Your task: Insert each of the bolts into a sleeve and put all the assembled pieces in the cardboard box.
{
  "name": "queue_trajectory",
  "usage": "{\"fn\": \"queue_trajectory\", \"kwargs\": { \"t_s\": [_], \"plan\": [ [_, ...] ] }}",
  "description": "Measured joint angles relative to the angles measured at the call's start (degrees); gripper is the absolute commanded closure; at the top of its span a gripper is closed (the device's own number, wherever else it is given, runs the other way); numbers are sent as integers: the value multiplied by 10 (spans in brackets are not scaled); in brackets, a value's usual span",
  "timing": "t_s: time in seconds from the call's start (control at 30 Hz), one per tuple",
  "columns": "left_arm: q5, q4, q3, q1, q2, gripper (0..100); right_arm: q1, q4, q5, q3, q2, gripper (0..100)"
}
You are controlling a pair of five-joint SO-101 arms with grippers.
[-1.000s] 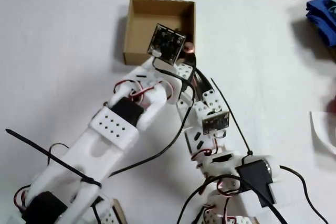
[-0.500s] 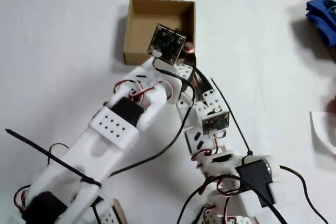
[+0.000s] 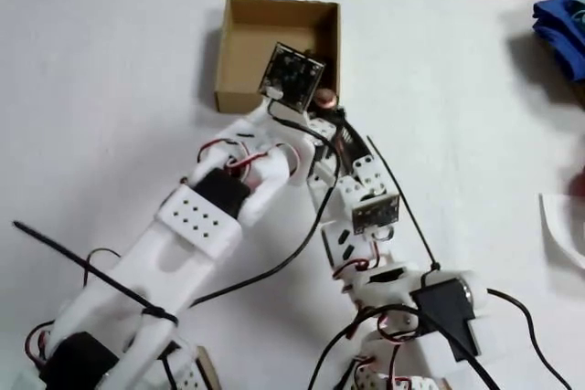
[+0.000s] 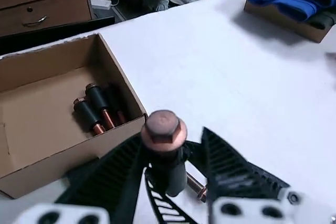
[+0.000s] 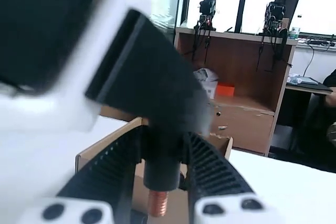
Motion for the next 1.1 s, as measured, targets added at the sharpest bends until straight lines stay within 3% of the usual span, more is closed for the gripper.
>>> {"fn": "queue_trajectory", "kwargs": {
  "t_s": [0.9,1.1],
  "plan": [
    [-1,65,-87,-52,0,746,0,0,1,-4,0,979],
    [-1,65,-156,-108,0,747,0,28,1,-17,0,979]
  ]
}}
